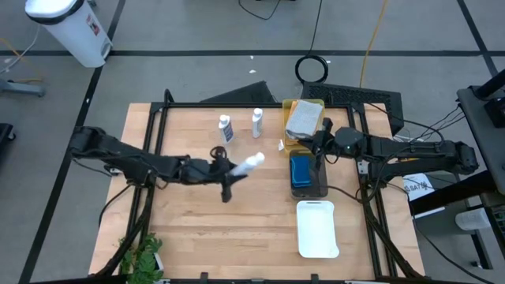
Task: Pick & Place Kitchen Items
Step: Put the left white plastic restorer bottle into the white bin
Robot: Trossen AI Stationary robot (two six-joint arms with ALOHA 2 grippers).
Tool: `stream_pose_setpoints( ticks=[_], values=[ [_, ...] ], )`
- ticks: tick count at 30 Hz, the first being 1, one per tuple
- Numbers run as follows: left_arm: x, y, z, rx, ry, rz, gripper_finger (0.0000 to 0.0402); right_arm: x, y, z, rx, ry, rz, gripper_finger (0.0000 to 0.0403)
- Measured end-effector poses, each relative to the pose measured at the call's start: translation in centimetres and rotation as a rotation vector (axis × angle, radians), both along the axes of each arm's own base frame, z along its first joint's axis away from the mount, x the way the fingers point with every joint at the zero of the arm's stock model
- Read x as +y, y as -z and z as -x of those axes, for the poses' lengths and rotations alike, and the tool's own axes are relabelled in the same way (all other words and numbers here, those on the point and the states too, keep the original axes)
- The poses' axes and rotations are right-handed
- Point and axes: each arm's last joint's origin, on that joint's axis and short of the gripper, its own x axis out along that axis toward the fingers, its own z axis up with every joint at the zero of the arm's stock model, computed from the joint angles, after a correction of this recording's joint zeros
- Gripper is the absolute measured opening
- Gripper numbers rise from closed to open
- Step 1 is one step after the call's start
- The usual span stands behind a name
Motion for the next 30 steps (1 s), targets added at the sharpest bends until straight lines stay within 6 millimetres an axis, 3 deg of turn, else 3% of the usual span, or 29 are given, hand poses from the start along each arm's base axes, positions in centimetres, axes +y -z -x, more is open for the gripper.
stream_pose_setpoints(
  ticks=[5, 9, 15, 22, 26, 30],
  values=[
    [-0.4, 1.1, -2.4, -0.113, 0.064, -0.134, 0.0114, 0.2, 0.1, -0.4, -0.104, -0.093, -0.011, 0.0009],
    [0.2, 1.8, -3.4, -0.163, 0.15, -0.103, 0.0114, 0.6, 1.0, -0.4, -0.297, -0.246, 0.033, 0.0035],
    [1.1, 3.4, -4.4, -0.157, 0.201, -0.034, 0.0115, 0.8, 1.7, -0.3, -0.459, -0.287, -0.006, 0.0124],
    [2.0, 5.5, -5.5, -0.156, 0.176, 0.018, 0.0115, 0.9, 1.8, -2.4, -0.495, -0.406, -0.146, 0.0238],
    [2.4, 5.8, -5.7, -0.156, 0.164, 0.029, 0.0115, 1.2, 2.2, -3.6, -0.549, -0.489, -0.18, 0.0266],
    [2.4, 5.8, -5.7, -0.155, 0.164, 0.028, 0.0115, 1.6, 2.9, -4.8, -0.568, -0.519, -0.169, 0.0267]
  ],
)
